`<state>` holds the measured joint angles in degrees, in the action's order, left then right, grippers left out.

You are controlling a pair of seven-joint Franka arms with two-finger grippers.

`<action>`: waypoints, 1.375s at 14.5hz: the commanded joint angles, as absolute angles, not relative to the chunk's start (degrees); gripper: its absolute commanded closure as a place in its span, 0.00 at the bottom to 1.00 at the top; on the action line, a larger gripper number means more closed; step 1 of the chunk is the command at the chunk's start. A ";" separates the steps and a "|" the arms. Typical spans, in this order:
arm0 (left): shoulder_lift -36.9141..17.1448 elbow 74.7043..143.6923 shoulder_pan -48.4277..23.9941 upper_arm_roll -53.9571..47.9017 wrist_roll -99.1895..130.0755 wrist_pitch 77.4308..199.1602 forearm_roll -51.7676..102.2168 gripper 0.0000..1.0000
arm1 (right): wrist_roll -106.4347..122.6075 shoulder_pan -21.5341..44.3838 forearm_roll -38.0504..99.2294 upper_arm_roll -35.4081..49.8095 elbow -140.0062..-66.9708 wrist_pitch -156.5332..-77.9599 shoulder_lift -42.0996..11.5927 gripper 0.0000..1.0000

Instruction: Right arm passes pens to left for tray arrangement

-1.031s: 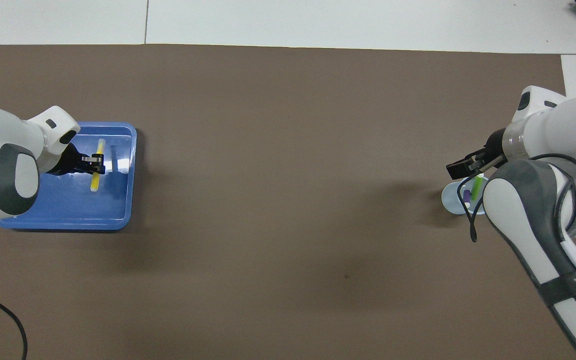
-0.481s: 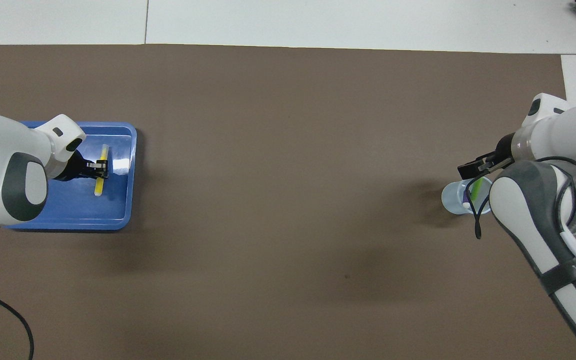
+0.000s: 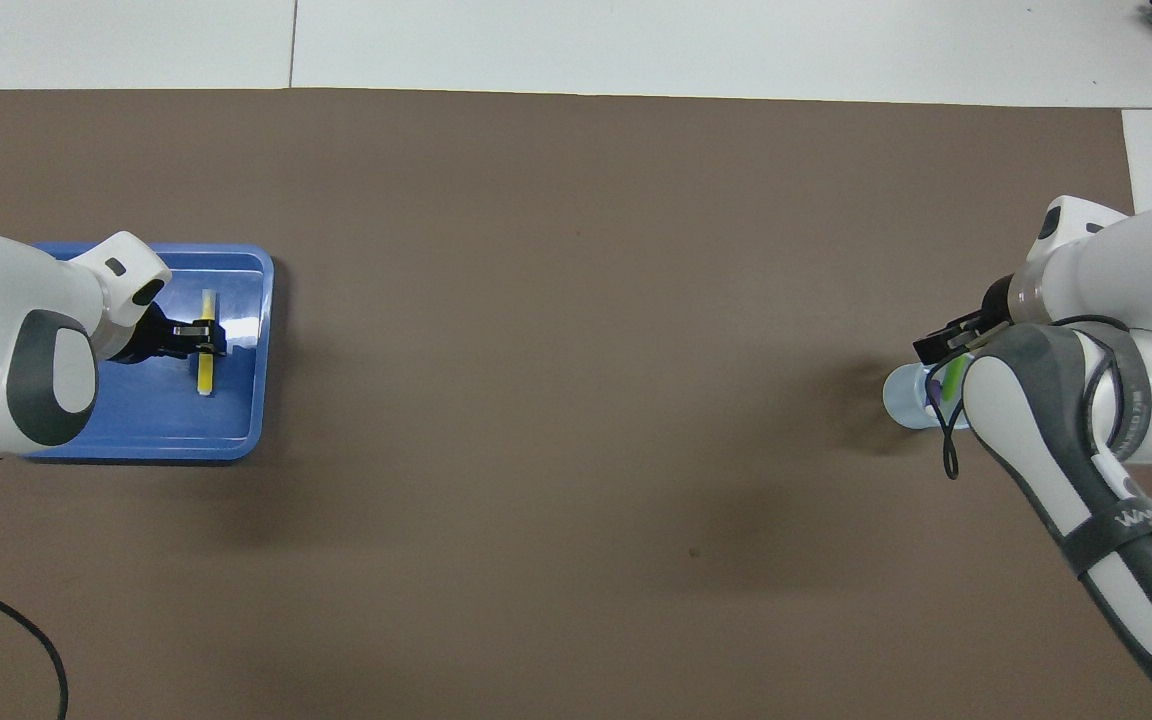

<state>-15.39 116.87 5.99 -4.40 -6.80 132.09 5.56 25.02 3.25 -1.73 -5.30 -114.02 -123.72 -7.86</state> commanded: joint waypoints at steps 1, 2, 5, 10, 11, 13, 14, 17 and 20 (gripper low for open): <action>-14.33 117.42 6.50 -4.66 -6.59 131.67 4.57 0.00 | 23.82 2.46 -4.22 -4.66 -114.43 -121.74 -7.38 0.09; -13.98 117.16 6.59 -4.66 -6.59 130.27 4.57 0.00 | 23.91 2.46 -4.22 -4.66 -114.35 -121.29 -7.38 0.10; -12.66 114.62 6.50 -4.66 -4.50 125.09 4.66 0.00 | 24.08 2.64 -4.65 -4.66 -114.08 -119.45 -7.29 0.15; -10.46 113.12 6.24 -4.92 7.00 121.21 5.10 0.00 | 24.17 2.55 -5.45 -4.57 -113.82 -118.74 -7.29 0.48; -10.37 112.77 5.89 -5.01 9.38 120.77 5.18 0.00 | 24.17 2.55 -5.45 -4.57 -113.91 -118.65 -7.29 0.55; -9.93 112.24 5.45 -5.36 13.34 119.36 5.36 0.00 | 24.26 2.55 -5.45 -4.57 -113.91 -118.30 -7.21 0.60; -9.50 111.63 5.19 -5.36 15.62 118.49 5.36 0.00 | 24.26 2.64 -5.45 -4.57 -113.91 -118.21 -7.21 0.66; -8.35 108.64 4.57 -5.36 20.29 112.60 7.63 0.00 | 24.26 2.81 -5.54 -4.48 -113.91 -118.21 -7.21 0.82; -5.90 107.84 4.05 -5.97 28.80 110.05 10.28 0.00 | 24.34 2.81 -5.54 -4.57 -113.99 -118.04 -7.12 1.00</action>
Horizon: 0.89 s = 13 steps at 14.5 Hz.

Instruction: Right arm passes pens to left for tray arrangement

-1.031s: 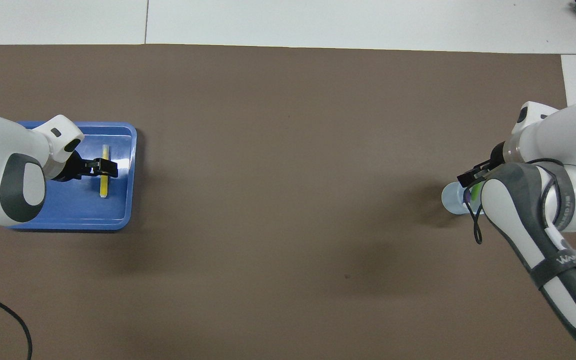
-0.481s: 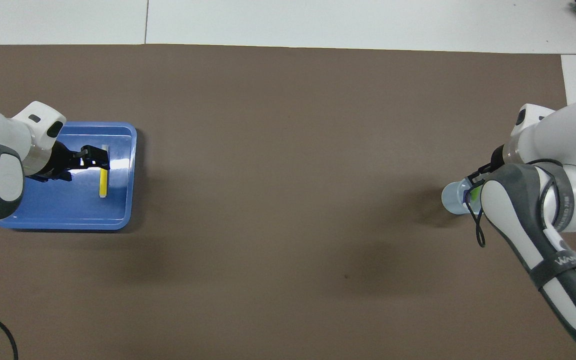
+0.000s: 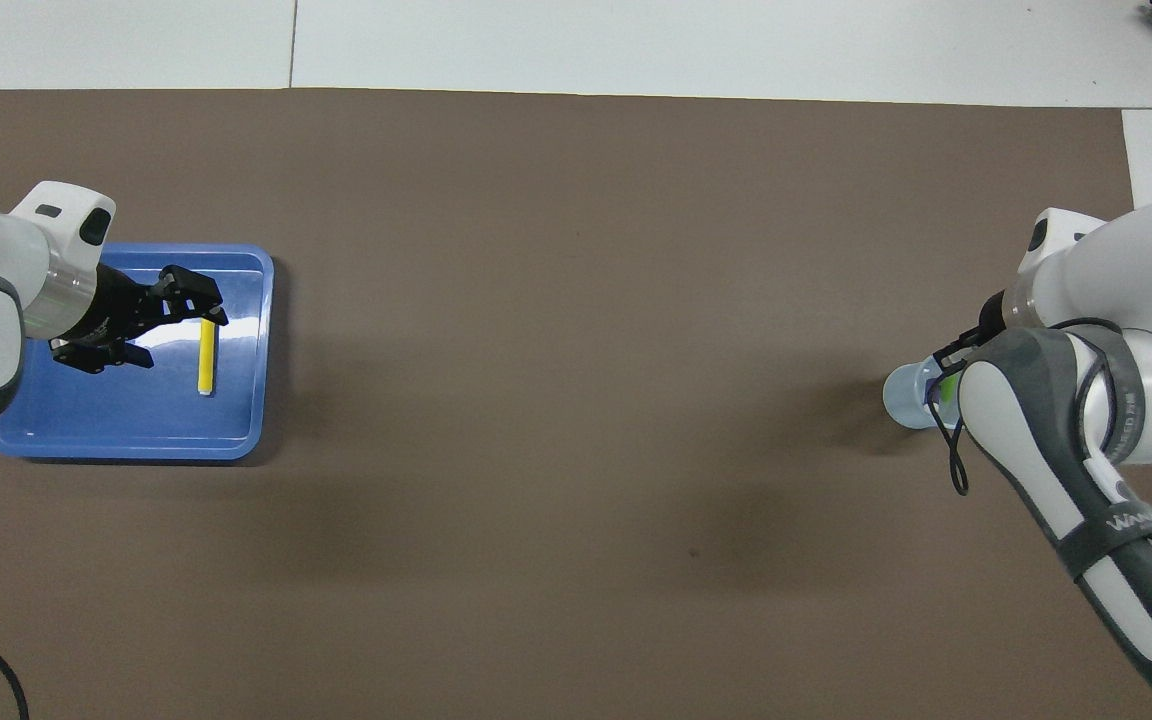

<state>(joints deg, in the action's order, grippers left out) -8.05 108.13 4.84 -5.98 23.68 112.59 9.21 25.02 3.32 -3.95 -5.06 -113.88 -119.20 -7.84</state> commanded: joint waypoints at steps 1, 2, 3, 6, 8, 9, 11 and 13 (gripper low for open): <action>-5.28 107.84 3.69 -6.15 30.48 109.34 10.37 0.00 | 24.35 2.81 -5.54 -4.57 -113.91 -117.69 -7.12 1.00; -4.84 107.75 3.17 -6.59 32.41 108.99 10.37 0.00 | 24.35 2.90 -5.54 -4.57 -113.91 -117.42 -7.12 1.00; -4.31 107.58 2.90 -6.94 35.56 108.81 10.37 0.00 | 24.35 2.90 -5.54 -4.57 -113.91 -117.42 -7.12 1.00; -2.99 107.14 0.27 -7.56 45.59 108.02 10.37 0.00 | 24.43 3.08 -6.33 -4.57 -113.82 -116.28 -7.03 1.00; -1.59 107.40 -1.66 -7.65 50.07 106.79 10.37 0.00 | 24.52 3.08 -6.33 -4.48 -113.12 -115.15 -7.12 1.00; -1.06 107.40 -2.37 -7.65 51.66 106.35 10.37 0.00 | 24.61 3.08 -6.42 -4.48 -112.16 -113.74 -7.29 1.00; -0.27 107.31 -3.07 -7.82 53.95 106.08 11.07 0.00 | 24.70 3.08 -6.42 -4.39 -110.31 -110.93 -7.30 1.00; 1.05 107.67 -3.16 -8.00 54.84 105.47 12.13 0.00 | 24.70 3.16 -6.42 -4.39 -109.08 -109.00 -7.12 1.00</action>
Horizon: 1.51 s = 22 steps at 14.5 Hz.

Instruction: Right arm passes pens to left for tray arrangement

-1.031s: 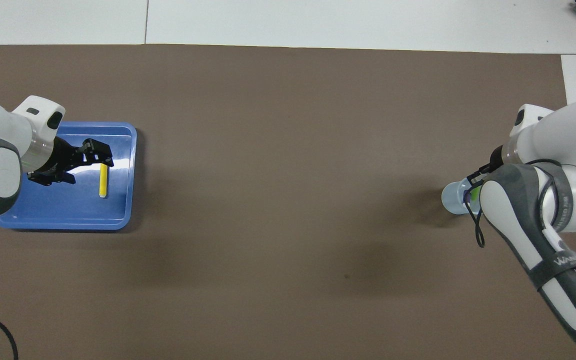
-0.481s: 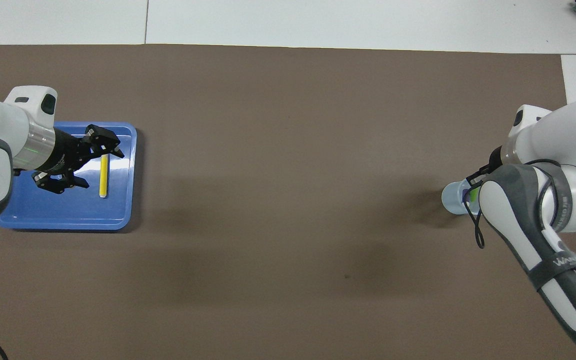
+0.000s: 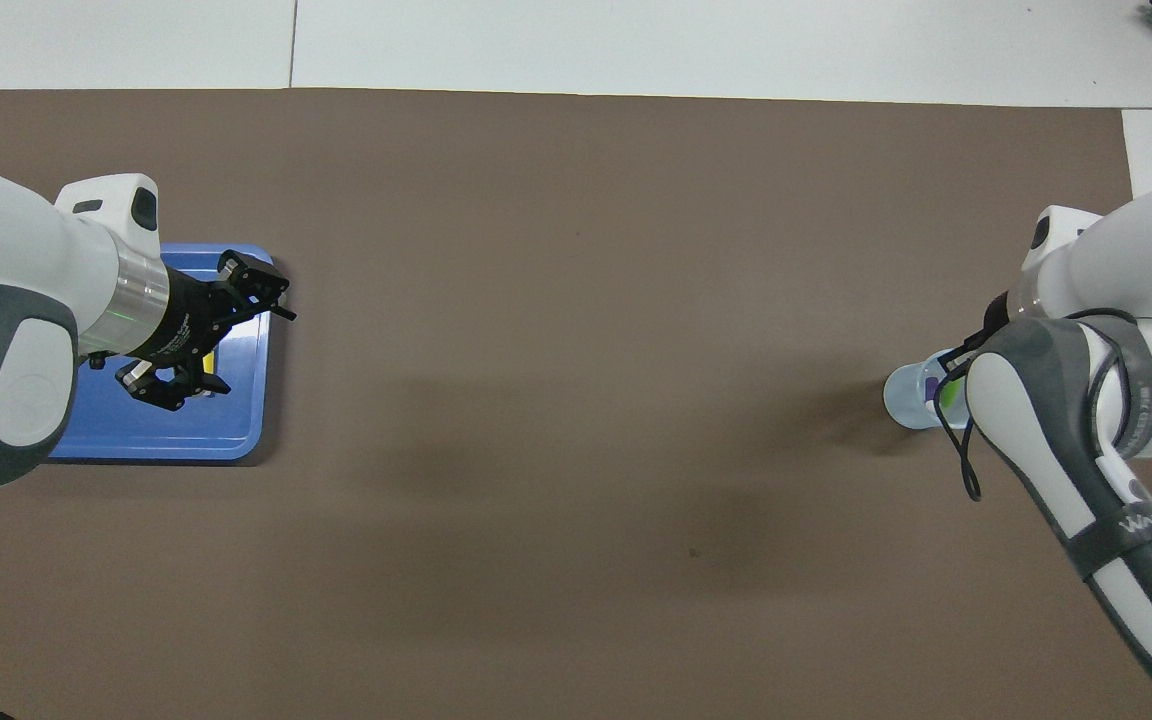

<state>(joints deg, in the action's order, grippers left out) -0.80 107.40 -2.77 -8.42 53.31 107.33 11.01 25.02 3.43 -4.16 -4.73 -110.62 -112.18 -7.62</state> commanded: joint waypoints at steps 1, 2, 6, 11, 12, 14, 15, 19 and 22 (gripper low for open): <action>1.40 107.58 -3.08 -8.00 54.93 104.86 12.65 0.00 | 24.70 3.16 -6.33 -4.31 -108.20 -107.77 -7.12 1.00; 2.10 107.49 -3.08 -7.91 55.02 104.59 14.14 0.00 | 24.70 3.16 -6.42 -4.31 -107.67 -106.80 -6.86 1.00; 3.25 107.67 -3.16 -7.91 61.33 104.59 14.85 0.00 | 24.70 3.25 -6.50 -3.69 -105.56 -103.01 -5.72 1.00; 3.87 107.67 -4.31 -8.35 68.36 104.33 14.94 0.00 | 24.70 3.25 -6.50 -2.82 -105.21 -99.68 -3.00 1.00; 3.87 107.58 -4.57 -8.44 70.12 104.50 14.94 0.00 | 24.70 3.25 -6.50 -2.46 -104.77 -98.80 -2.29 1.00; 3.95 107.58 -5.45 -8.44 72.76 104.76 14.94 0.00 | 25.13 3.34 -6.50 -2.37 -103.37 -96.60 -1.41 1.00; 4.04 107.67 -5.54 -8.52 73.99 105.03 14.94 0.00 | 25.75 3.34 -6.50 -2.37 -102.75 -95.72 -1.06 1.00; 4.04 107.67 -6.50 -8.70 76.90 105.12 15.03 0.00 | 27.07 3.25 -6.50 -1.58 -100.90 -93.78 0.17 1.00; 4.04 107.67 -6.68 -8.70 77.69 105.03 15.03 0.00 | 27.16 3.25 -5.54 -1.14 -100.46 -92.90 1.58 1.00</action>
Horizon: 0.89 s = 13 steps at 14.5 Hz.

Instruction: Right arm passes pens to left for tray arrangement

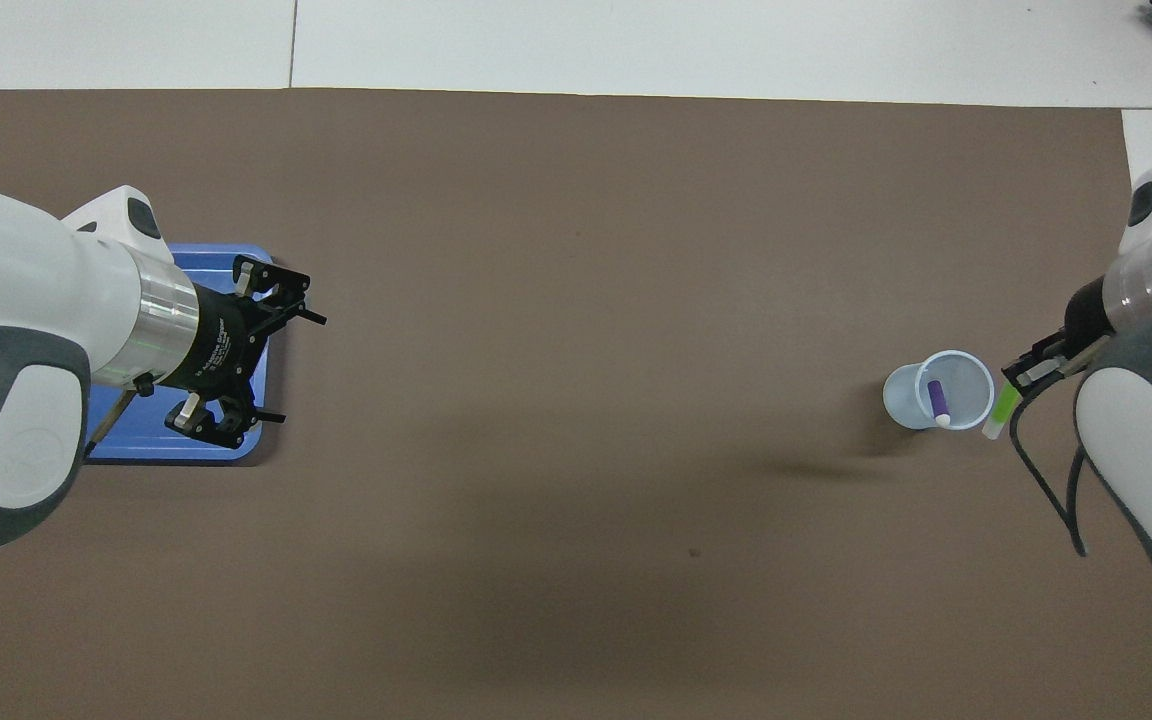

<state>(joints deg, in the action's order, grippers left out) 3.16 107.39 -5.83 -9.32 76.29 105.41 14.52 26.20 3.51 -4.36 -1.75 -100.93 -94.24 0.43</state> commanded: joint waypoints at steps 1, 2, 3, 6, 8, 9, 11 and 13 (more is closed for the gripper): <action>4.13 107.75 -6.68 -8.70 77.61 105.12 15.03 0.00 | 27.16 3.25 -5.36 -0.79 -100.20 -92.81 2.10 1.00; 4.04 107.49 -6.85 -8.70 77.69 105.20 15.03 0.00 | 27.16 3.25 -4.40 -0.53 -99.85 -92.46 2.20 1.00; 4.04 107.23 -7.20 -8.70 78.39 105.21 15.29 0.00 | 27.07 3.16 -1.78 -0.53 -98.97 -91.76 2.20 1.00; 4.13 106.79 -8.17 -9.57 83.48 105.82 17.05 0.00 | 26.55 3.25 3.94 -0.44 -97.91 -91.32 2.28 1.00; 4.13 106.35 -8.35 -10.71 87.96 105.99 17.14 0.00 | 26.46 3.25 9.38 -0.44 -97.74 -91.58 2.46 1.00; 4.13 106.35 -8.35 -11.68 89.81 106.78 17.49 0.00 | 26.46 3.25 11.84 -0.44 -97.73 -91.84 2.46 1.00; 4.13 106.79 -8.35 -13.09 97.68 109.50 18.98 0.00 | 26.46 3.25 15.72 0.52 -97.73 -92.37 2.46 1.00; 4.13 106.96 -8.44 -13.71 105.00 111.08 19.07 0.00 | 26.54 3.34 18.62 1.05 -97.73 -92.81 2.46 1.00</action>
